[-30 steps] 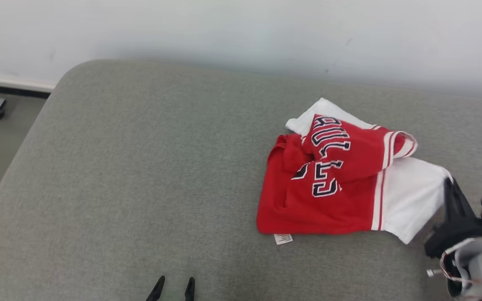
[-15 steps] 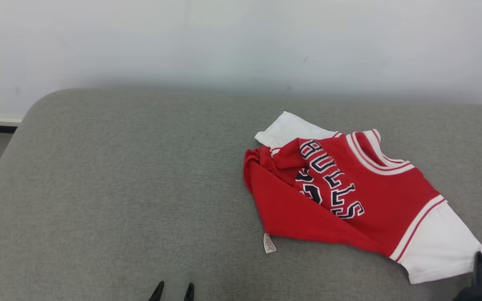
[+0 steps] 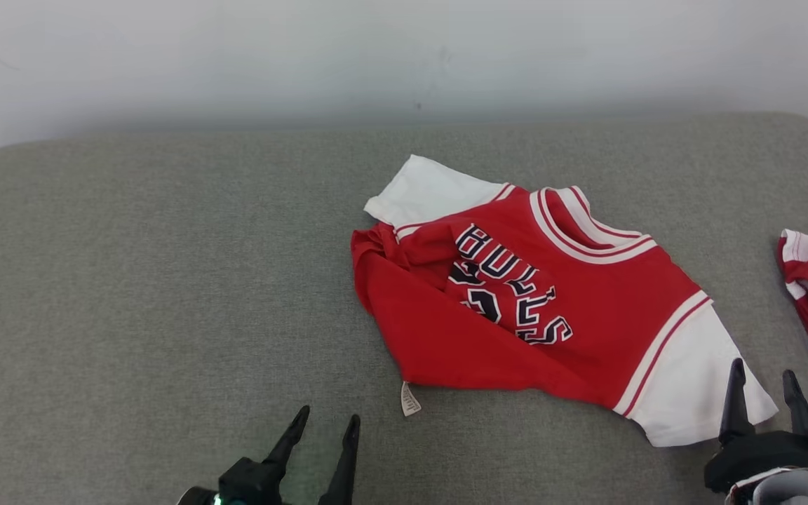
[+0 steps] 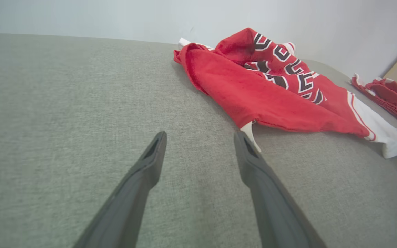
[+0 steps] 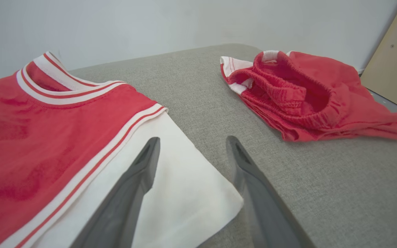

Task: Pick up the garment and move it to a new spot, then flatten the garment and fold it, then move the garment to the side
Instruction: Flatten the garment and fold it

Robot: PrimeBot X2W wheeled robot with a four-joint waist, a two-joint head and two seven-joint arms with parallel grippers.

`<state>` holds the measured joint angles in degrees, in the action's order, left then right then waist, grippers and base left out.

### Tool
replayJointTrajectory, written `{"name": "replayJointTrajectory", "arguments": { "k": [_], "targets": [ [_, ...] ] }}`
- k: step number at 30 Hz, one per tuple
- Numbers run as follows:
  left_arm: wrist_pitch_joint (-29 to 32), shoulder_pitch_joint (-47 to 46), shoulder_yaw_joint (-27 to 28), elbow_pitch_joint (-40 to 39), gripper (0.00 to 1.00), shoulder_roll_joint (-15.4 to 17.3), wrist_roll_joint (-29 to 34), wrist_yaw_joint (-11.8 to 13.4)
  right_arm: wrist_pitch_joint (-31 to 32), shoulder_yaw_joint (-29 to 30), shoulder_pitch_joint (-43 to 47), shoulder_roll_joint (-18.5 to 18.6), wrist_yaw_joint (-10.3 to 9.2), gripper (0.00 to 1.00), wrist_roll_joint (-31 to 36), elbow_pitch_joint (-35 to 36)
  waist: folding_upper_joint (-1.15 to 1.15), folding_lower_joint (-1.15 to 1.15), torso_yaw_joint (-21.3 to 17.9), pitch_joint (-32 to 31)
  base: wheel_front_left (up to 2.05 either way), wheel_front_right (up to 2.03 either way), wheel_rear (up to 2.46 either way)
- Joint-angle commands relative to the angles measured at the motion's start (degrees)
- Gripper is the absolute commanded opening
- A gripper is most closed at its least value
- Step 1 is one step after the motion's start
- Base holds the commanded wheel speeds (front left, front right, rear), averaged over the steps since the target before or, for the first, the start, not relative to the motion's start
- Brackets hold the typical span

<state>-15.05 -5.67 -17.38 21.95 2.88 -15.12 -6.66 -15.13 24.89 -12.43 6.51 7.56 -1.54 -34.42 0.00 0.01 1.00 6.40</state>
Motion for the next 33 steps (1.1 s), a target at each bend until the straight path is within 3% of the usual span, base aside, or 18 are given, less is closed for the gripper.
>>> {"name": "replayJointTrajectory", "arguments": {
  "k": [1, 7, 16, 17, 18, 19, 20, 26, 33],
  "targets": [
    [-0.2, -1.1, -0.6, 0.3, 1.00, 0.0, -0.1, -0.3, 0.0, -0.6, -0.6, -0.3, -0.16, 1.00, -0.6, 0.5, 0.00, -0.01, -2.9, 3.0, 0.00, 0.00, 0.00],
    [-0.2, -4.6, -4.7, 3.0, 1.00, 0.1, -1.5, -0.6, 0.0, -4.3, -2.1, -1.4, -0.16, 1.00, -1.5, 2.5, 0.00, -0.01, -5.6, 5.0, 0.00, 0.00, 0.00],
    [-0.2, -7.7, -6.2, 8.2, 1.00, 0.1, -3.5, -0.7, 0.0, -7.8, -2.8, -1.3, -0.16, 1.00, -3.1, 2.9, 0.00, -0.01, -8.0, 6.1, 0.00, 0.00, 0.00],
    [-0.2, -7.7, -6.1, 8.8, 0.80, 0.1, -3.5, -0.3, 0.0, -7.9, -2.7, -1.3, -0.16, 1.00, -3.2, 3.0, 0.00, -0.01, -8.0, 6.1, 0.00, 0.00, 0.00],
    [-0.2, -7.8, -5.9, 9.2, 0.31, 0.1, -3.6, 0.1, 0.0, -7.9, -2.6, -1.2, -0.16, 1.00, -3.3, 3.0, 0.00, -0.01, -8.0, 6.0, 0.00, 0.00, 0.00],
    [-0.2, -7.9, -5.5, 9.2, 0.05, 0.1, -3.5, 0.3, 0.0, -7.8, -2.4, -1.2, -0.16, 1.00, -3.5, 3.1, 0.00, -0.01, -7.9, 5.8, 0.00, 0.00, 0.00],
    [-0.2, -7.9, -5.1, 9.0, 0.00, 0.1, -3.3, 0.6, 0.0, -7.8, -2.3, -1.2, -0.16, 1.00, -3.7, 3.1, 0.00, -0.01, -7.7, 5.6, 0.00, 0.00, 0.00],
    [-0.2, -5.3, -0.3, 3.6, 0.00, 0.1, 0.7, 1.5, 0.0, -7.7, -1.0, -1.9, -0.16, 1.00, -4.4, 2.3, 0.00, -0.01, -5.1, 2.2, 0.00, 0.00, 0.00],
    [-0.2, -1.3, 5.5, -8.7, 0.00, 0.7, 9.4, 1.9, 0.0, -7.7, 1.6, -2.9, -0.16, 1.00, -5.1, 0.7, 0.00, -0.01, -0.9, -3.7, 0.00, 0.00, 0.00]
  ]
}}
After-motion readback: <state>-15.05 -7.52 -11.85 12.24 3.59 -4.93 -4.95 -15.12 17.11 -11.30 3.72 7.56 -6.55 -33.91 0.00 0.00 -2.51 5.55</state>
